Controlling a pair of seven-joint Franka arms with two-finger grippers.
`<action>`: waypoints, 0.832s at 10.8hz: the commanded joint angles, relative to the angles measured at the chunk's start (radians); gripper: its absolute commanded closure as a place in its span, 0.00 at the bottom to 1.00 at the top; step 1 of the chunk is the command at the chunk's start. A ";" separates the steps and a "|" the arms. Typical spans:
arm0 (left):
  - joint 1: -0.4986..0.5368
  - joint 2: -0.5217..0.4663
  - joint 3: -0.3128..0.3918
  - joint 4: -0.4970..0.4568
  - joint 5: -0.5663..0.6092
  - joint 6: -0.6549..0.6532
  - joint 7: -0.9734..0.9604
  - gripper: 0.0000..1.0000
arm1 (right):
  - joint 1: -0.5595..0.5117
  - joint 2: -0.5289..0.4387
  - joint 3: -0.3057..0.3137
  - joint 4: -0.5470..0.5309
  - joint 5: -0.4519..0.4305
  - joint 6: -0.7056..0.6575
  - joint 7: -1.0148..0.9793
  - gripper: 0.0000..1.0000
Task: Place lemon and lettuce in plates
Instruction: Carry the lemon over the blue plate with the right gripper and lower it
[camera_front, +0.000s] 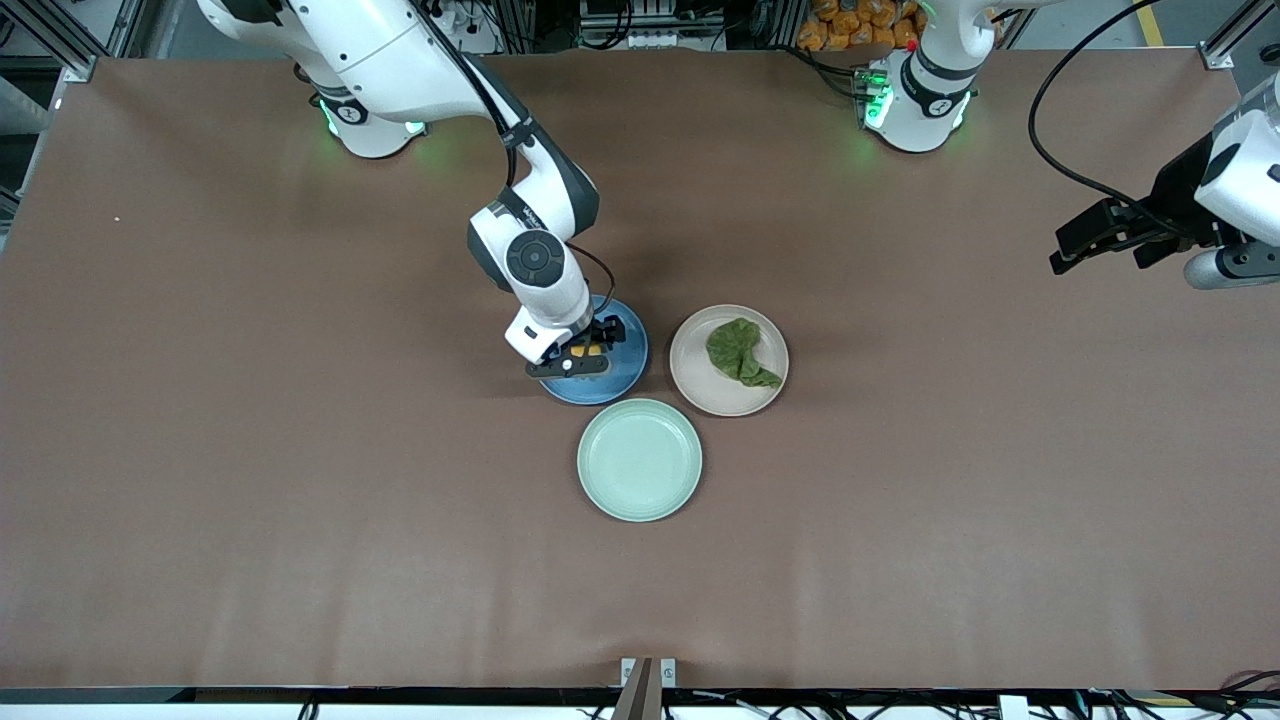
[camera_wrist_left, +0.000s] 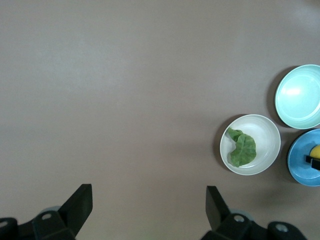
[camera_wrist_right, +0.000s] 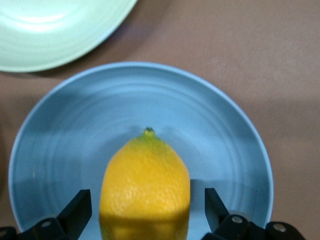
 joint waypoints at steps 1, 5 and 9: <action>0.001 -0.011 -0.009 0.012 0.064 -0.039 0.021 0.00 | -0.011 0.004 0.000 0.063 -0.004 -0.048 0.018 0.00; -0.004 -0.008 -0.010 0.032 0.066 -0.038 0.021 0.00 | -0.058 -0.021 -0.008 0.211 0.000 -0.298 -0.007 0.00; -0.004 -0.003 -0.010 0.032 0.066 -0.036 0.020 0.00 | -0.187 -0.128 -0.020 0.226 0.000 -0.458 -0.223 0.00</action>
